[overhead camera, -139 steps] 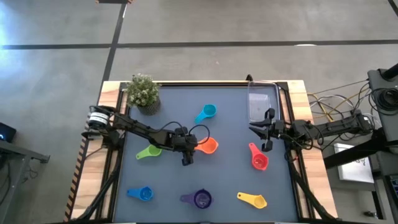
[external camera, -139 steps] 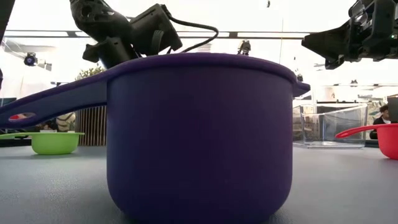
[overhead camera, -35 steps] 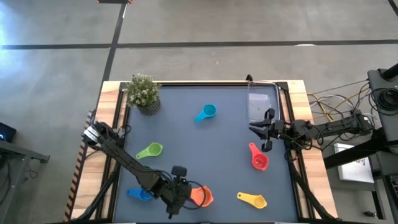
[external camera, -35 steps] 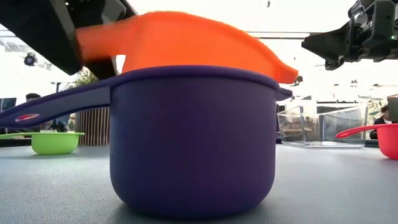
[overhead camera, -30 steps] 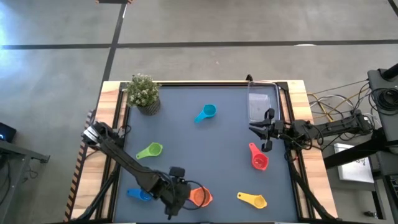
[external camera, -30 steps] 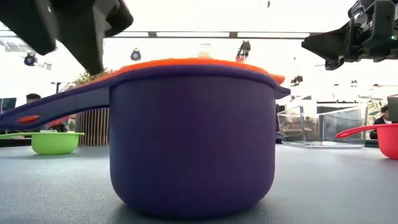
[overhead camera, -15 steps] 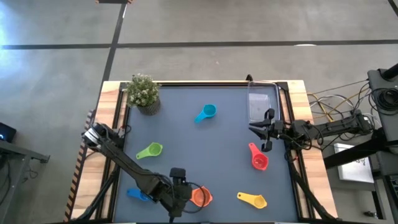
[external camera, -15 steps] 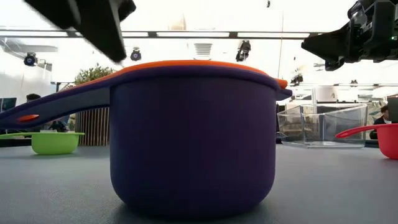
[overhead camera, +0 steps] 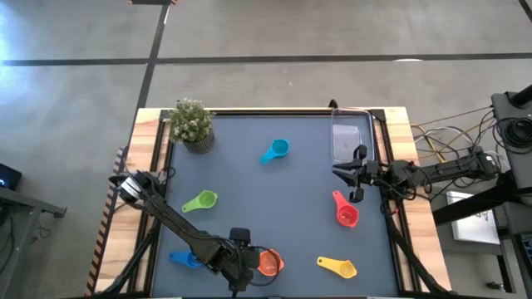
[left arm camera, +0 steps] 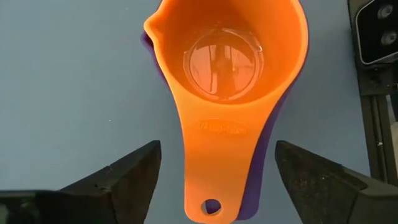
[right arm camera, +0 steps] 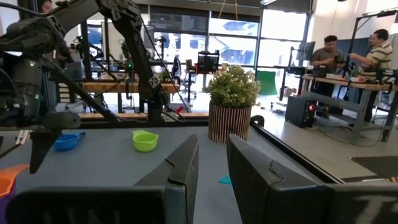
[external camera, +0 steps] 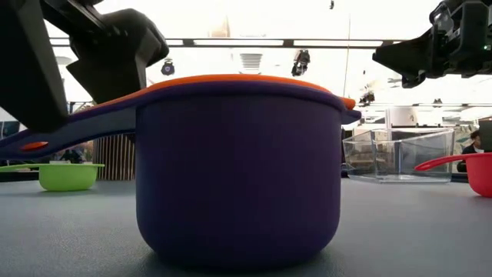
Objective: Nest measuring cups in basket
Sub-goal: Move the stacked measuring cups to the center of the table
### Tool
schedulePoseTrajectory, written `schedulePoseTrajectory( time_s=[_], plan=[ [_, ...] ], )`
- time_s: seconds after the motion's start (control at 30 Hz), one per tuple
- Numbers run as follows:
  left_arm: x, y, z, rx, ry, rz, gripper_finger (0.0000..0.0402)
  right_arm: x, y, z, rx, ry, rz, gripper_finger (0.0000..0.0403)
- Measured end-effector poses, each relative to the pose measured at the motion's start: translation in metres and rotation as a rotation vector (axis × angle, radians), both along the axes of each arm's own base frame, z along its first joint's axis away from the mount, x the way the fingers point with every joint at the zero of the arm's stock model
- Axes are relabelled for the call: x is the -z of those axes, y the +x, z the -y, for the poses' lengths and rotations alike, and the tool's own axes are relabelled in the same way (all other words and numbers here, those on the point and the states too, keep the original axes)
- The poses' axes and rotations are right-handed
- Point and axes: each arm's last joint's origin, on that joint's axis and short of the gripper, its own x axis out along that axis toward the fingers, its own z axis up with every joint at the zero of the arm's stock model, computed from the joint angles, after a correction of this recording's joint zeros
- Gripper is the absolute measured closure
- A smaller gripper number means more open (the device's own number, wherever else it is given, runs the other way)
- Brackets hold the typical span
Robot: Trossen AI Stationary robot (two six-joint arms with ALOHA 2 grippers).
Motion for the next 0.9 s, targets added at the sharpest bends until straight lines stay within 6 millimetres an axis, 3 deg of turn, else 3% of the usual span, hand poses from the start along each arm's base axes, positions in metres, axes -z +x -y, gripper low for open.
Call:
schedulePoseTrajectory(
  time_s=[0.57, 0.77, 0.9],
  plan=[
    [0.005, 0.000, -0.006, -0.004, 0.022, -0.023, 0.0271, 0.000, 0.000, 0.000, 0.000, 0.000, -0.001, 0.0330],
    [0.005, 0.001, -0.012, -0.028, 0.111, 0.004, 0.0276, 0.000, 0.000, 0.000, 0.000, 0.000, -0.001, 0.0330],
    [-0.002, 0.002, -0.022, -0.056, 0.180, 0.018, 0.0253, 0.000, 0.000, 0.000, 0.000, 0.000, -0.001, 0.0330]
  ],
)
